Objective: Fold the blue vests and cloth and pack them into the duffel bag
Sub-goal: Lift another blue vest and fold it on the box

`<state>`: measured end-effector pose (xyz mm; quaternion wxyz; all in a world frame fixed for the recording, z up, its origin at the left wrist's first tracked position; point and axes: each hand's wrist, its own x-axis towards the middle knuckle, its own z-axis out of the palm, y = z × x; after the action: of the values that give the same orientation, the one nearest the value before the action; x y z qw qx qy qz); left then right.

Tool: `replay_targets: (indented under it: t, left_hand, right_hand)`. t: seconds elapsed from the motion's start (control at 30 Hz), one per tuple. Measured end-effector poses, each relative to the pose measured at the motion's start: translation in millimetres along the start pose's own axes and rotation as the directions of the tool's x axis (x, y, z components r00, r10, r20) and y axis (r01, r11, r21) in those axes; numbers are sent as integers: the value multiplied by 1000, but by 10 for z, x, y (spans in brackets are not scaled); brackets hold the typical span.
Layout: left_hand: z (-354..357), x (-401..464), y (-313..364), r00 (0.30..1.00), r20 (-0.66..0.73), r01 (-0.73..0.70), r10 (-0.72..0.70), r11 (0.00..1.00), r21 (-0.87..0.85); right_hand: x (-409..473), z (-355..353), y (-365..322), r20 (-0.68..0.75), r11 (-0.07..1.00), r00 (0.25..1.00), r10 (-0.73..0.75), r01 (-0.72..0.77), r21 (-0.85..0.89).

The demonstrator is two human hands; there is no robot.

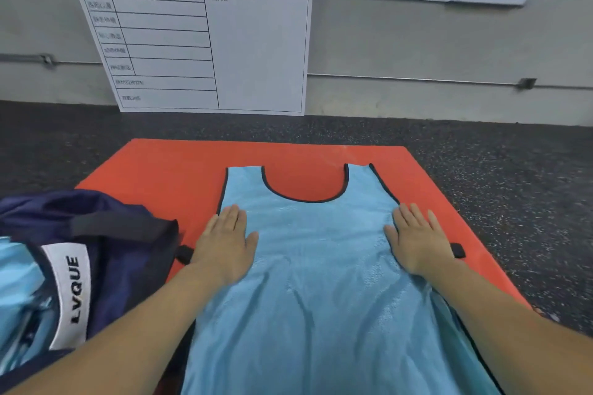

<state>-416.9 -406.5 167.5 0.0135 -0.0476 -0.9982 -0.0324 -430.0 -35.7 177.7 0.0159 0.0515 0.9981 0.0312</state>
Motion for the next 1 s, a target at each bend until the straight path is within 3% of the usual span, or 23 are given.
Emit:
replay_targets:
  t: [0.1,0.2,0.3,0.47,0.53,0.67,0.8,0.9,1.0]
  left_hand:
    - [79,-236,493,991,-32,-131,129,990,-45]
    - [177,-493,820,982,-35,-186,184,980,-74]
    - [137,-674,652,985,-44,-169,166,983,-69]
    - [76,-880,268,999,34,-30,31,999,-20]
    - [63,-1050,459,998,-25,-66,64,995,-79]
    - [224,-1451,908,950,-94,-304,297,950,-70]
    - [232,-1632,554,961,-181,-212,207,977,-9]
    - [149,-1757,282,979,-174,-102,105,995,22]
    - [128,-1840,440,979,-175,-111,103,993,-33]
  right_hand:
    - [-369,-104,-618,-129,972,974,-185,201,124]
    - [-867,114,-1248,-118,876,919,-376,394,277]
    - [-1045,194,-1002,-72,910,943,-324,332,248]
    - [-1018,82,-91,-32,990,999,-33,37,134]
    - [-1225,34,-352,-74,988,993,-89,98,117]
    - [-1861,280,-1109,-94,897,925,-368,380,224]
    - [-2016,234,-501,-29,944,966,-258,258,204]
    - [-1985,144,75,12,992,997,-76,75,106]
    - [-2065,81,-67,-80,998,995,-52,55,27]
